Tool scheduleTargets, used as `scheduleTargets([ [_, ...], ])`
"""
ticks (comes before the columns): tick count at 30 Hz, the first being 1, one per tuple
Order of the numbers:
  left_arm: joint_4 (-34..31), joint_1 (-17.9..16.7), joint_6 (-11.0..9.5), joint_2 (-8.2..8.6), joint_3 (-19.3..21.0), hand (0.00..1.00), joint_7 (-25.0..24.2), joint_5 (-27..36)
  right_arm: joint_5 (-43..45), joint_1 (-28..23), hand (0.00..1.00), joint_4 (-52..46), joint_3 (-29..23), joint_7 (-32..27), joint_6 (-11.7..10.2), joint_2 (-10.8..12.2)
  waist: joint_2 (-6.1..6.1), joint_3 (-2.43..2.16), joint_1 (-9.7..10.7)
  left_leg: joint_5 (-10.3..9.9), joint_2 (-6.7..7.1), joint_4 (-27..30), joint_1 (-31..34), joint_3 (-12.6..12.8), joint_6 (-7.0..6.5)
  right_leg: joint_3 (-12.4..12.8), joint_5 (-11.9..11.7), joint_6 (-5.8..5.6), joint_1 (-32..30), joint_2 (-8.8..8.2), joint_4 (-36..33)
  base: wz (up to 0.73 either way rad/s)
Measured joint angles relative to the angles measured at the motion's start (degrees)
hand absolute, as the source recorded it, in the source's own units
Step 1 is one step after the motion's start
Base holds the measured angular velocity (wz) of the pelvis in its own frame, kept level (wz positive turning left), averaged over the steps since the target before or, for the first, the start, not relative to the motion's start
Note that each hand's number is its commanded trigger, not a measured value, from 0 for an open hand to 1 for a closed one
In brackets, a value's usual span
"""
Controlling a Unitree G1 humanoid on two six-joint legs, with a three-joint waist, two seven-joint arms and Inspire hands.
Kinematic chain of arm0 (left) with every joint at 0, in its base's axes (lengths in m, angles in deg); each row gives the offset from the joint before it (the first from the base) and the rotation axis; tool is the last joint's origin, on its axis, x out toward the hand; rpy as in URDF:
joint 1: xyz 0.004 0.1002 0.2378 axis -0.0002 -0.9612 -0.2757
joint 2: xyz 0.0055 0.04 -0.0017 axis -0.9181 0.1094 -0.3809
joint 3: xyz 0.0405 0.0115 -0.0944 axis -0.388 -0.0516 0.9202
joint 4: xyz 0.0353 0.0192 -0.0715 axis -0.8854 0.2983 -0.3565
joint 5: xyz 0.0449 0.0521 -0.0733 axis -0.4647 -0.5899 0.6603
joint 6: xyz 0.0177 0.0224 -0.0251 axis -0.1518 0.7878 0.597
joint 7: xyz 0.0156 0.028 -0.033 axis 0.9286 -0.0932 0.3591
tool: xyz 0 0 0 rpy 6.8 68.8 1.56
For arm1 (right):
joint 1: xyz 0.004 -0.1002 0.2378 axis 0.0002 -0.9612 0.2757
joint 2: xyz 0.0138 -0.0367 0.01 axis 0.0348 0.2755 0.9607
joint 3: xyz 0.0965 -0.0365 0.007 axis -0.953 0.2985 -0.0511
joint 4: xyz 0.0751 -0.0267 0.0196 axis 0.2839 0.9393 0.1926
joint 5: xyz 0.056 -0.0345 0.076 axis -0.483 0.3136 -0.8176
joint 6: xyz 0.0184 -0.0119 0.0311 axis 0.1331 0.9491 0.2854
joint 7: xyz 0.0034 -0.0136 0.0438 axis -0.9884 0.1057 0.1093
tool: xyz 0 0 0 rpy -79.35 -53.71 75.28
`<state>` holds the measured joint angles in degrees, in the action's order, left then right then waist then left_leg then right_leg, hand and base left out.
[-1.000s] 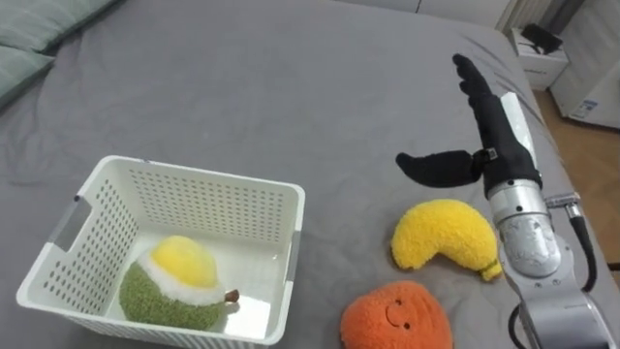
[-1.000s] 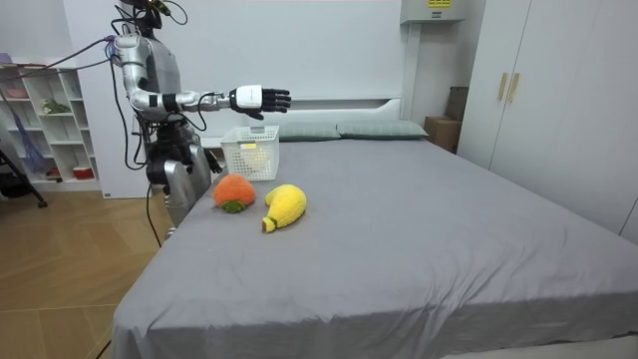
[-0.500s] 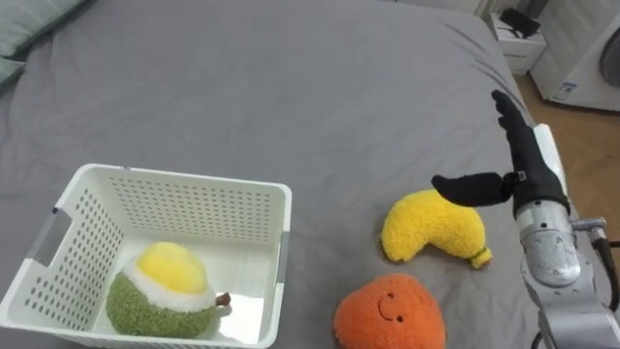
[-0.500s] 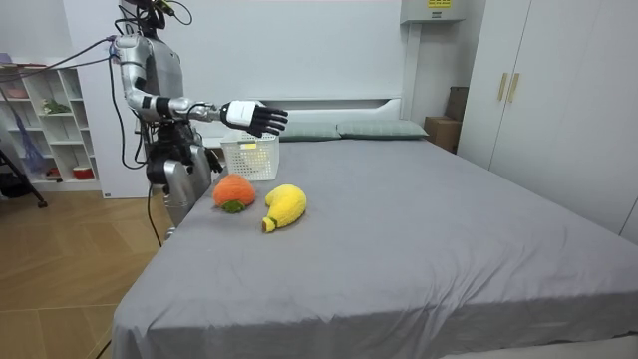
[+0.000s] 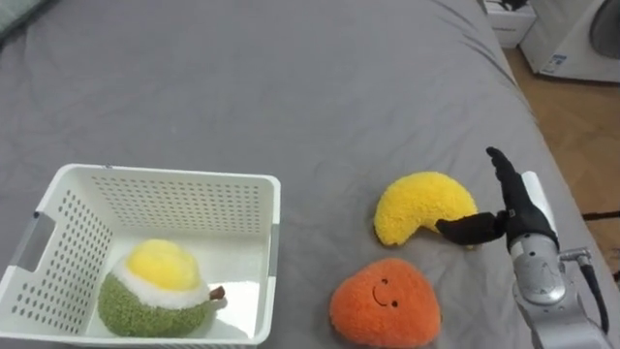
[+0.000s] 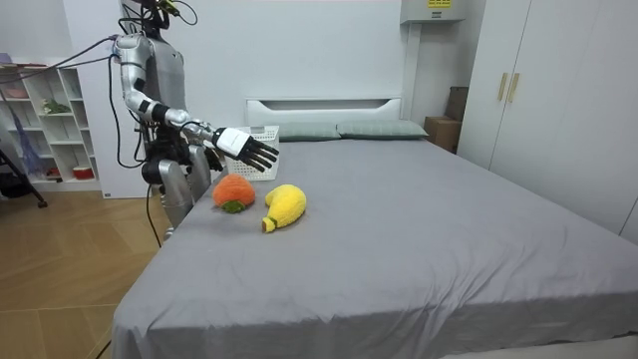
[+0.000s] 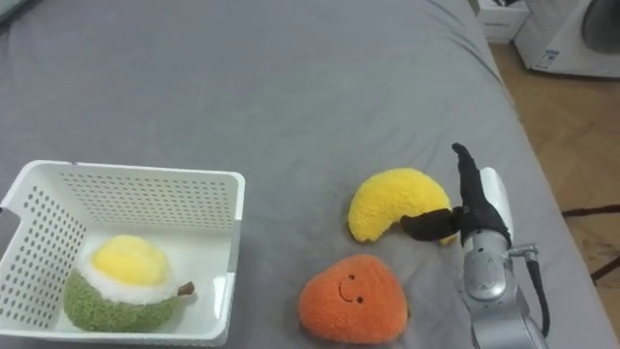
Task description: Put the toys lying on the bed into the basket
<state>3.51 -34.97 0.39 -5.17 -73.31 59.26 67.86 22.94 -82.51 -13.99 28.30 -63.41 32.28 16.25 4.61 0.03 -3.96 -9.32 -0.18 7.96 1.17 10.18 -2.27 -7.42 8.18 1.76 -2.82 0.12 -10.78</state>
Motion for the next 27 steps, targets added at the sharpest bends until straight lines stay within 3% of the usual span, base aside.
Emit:
scheduleTargets([
  [4,0.1,2.0,0.3,-0.83,-1.4,0.00,-0.1,1.7,-1.3,6.7,0.00,7.4,0.9,-0.9,-0.3,-1.8,0.44,0.40,0.5,0.1,-0.19,1.4,3.7,0.0,-0.05,-0.4,-0.7,0.21,-3.4,0.02,0.0,0.01],
  [17,0.0,3.3,0.2,-1.76,-4.8,0.00,-0.1,6.0,-2.1,11.7,0.00,17.9,4.5,-1.8,-0.5,-3.2,0.76,0.45,0.4,0.1,-0.16,1.8,7.4,-0.6,-0.08,-1.4,-0.7,0.20,-6.5,-0.16,0.2,0.02],
  [22,0.0,4.2,-0.5,-3.37,-8.7,0.00,-0.1,8.9,-3.9,15.7,0.00,26.3,6.7,-2.2,-2.2,-5.0,0.68,0.55,0.4,0.1,-0.17,2.4,8.5,-1.3,-0.06,-2.6,-0.7,0.21,-7.0,-0.28,0.2,0.09],
  [27,0.0,4.5,-1.5,-3.52,-9.2,0.00,-0.2,9.2,-3.9,17.2,0.00,30.4,6.7,-2.5,-3.9,-5.2,0.65,0.77,0.3,0.2,-0.11,2.6,9.2,-1.9,-0.02,-3.2,-0.7,0.21,-7.3,-0.37,0.2,0.07],
])
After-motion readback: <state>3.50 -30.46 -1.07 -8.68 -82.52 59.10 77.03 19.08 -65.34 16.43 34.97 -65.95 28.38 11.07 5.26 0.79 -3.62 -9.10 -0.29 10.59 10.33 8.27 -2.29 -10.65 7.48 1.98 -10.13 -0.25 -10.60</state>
